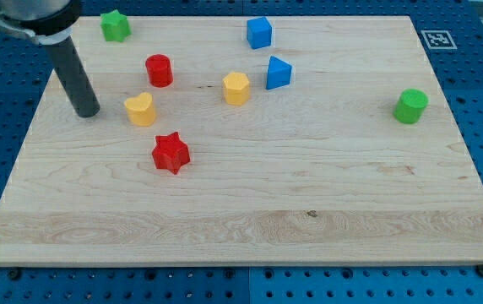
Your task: Push the yellow heart close to the bottom left side of the yellow hexagon
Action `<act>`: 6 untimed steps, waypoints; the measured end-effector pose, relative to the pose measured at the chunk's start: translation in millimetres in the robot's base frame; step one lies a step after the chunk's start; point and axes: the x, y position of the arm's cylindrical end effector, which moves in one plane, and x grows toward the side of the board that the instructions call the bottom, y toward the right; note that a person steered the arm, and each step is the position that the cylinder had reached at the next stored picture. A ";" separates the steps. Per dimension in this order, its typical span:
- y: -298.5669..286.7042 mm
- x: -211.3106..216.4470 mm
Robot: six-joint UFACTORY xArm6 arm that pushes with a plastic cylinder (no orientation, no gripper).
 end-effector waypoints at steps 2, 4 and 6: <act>139.0 29.2; 174.4 34.4; 76.5 0.3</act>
